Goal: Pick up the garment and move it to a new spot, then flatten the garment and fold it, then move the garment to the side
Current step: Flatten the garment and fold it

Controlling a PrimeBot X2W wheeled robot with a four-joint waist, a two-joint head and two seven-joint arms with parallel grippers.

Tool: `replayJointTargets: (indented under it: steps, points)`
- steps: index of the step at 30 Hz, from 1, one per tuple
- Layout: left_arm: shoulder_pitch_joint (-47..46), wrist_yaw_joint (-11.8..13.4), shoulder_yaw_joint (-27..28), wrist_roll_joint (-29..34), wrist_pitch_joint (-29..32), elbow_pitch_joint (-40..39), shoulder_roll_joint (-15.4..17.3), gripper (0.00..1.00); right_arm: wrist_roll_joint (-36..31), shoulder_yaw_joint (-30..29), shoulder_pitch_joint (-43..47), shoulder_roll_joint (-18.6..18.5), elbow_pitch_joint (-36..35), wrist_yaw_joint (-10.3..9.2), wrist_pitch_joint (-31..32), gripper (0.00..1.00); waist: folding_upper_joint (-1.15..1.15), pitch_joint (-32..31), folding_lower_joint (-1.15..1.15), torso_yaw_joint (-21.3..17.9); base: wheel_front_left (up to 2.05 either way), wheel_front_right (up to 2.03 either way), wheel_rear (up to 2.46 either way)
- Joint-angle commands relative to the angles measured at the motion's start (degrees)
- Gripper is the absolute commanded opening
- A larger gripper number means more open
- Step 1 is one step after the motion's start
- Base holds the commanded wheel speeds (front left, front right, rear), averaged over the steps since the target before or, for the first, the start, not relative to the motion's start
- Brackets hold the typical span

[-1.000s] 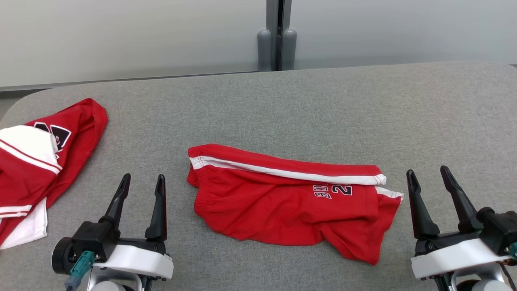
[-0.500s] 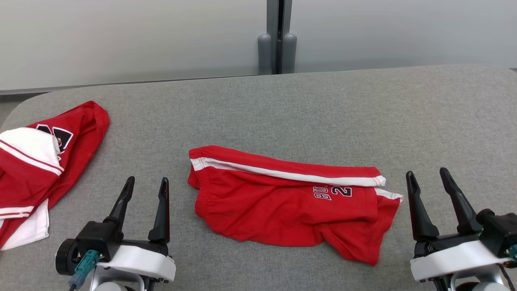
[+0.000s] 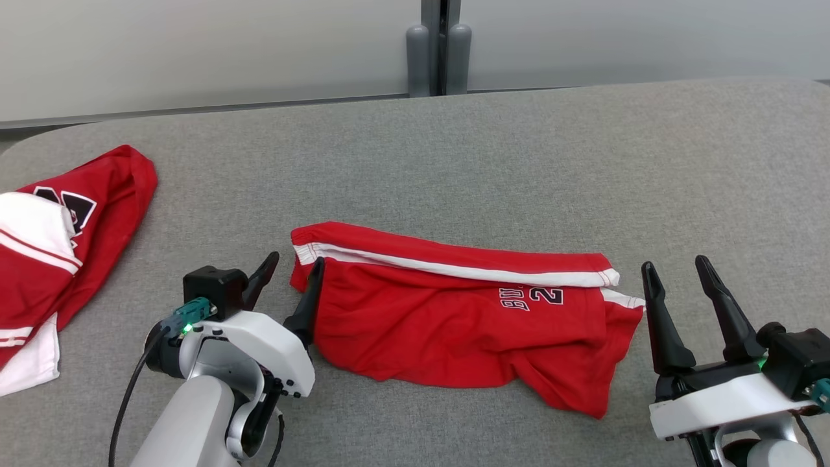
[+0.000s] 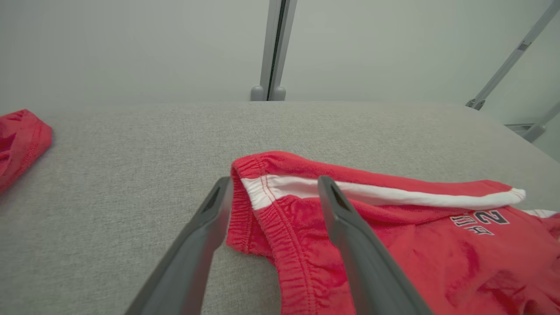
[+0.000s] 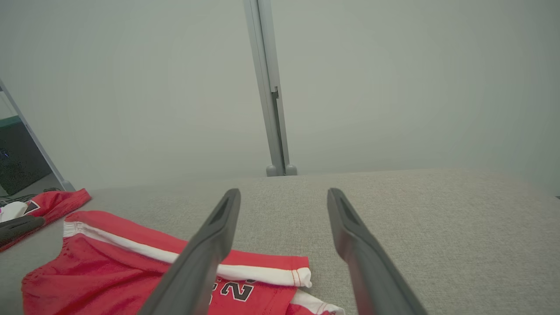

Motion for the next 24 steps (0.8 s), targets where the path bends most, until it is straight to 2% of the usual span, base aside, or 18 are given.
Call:
replayJointTargets:
  steps: [1,8,9,10,11,12,20,24]
  points:
    - [-1.7,-0.6,0.0,-1.1,1.3,2.1,-0.2,1.0,0.2,0.2,-0.6,-0.2,0.3,0.0,-0.1,1.0,0.0,0.7,0.0,-0.8,0.0,0.0,0.0]
    - [-7.3,-2.9,0.7,-4.5,2.9,10.9,-0.6,1.0,1.1,0.3,-1.5,-0.2,1.5,0.0,-0.9,1.0,0.0,2.5,0.0,-1.5,0.0,0.0,0.0]
    - [-7.9,-3.2,0.8,-4.9,2.7,11.9,-0.5,0.93,1.3,0.4,-1.6,-0.2,1.8,0.0,-1.0,1.0,0.0,2.6,0.0,-1.6,0.0,0.0,0.0]
    - [-8.4,-3.5,1.0,-5.8,2.8,12.8,-0.7,0.64,1.3,0.5,-1.8,-0.3,1.9,0.0,-1.1,1.0,0.0,2.7,0.0,-1.6,0.0,0.0,0.0]
    - [-9.0,-3.6,0.8,-5.7,2.6,13.5,-0.6,0.29,1.4,0.6,-2.0,-0.3,2.0,0.0,-1.2,1.0,0.0,2.9,0.0,-1.7,0.0,0.0,0.0]
    - [-9.5,-3.9,0.6,-6.0,2.7,14.4,-0.5,0.01,1.6,0.6,-2.2,-0.3,2.2,0.0,-1.2,1.0,0.0,3.0,0.0,-1.8,0.0,0.0,0.0]
    - [-11.8,-4.8,-1.4,-7.5,1.2,17.0,-0.1,0.0,2.6,-0.3,-3.2,-1.3,4.4,0.0,-1.0,1.0,0.0,3.5,0.0,-1.7,0.0,0.0,0.0]
    - [-13.0,-5.0,-2.7,-7.2,0.0,17.6,0.2,0.0,3.2,0.0,-4.8,-3.5,8.6,0.0,1.0,1.0,0.0,4.1,0.0,-1.4,0.0,0.0,0.0]
